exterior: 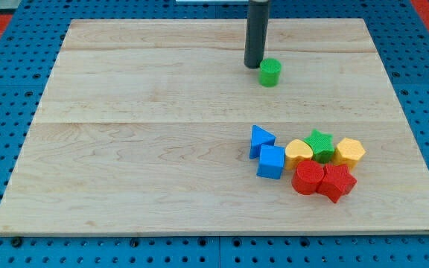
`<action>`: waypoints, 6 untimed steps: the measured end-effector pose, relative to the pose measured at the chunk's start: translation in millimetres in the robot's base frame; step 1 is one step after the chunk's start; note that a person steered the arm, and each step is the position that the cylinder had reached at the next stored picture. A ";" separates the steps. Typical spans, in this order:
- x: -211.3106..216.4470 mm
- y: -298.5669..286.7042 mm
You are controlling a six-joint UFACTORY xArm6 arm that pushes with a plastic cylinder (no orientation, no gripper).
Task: Push the green circle towards group of blocks
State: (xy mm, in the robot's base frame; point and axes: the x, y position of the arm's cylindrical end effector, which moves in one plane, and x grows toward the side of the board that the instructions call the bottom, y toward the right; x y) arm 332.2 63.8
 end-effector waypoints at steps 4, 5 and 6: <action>50.0 35.7; 91.3 7.4; 106.5 7.4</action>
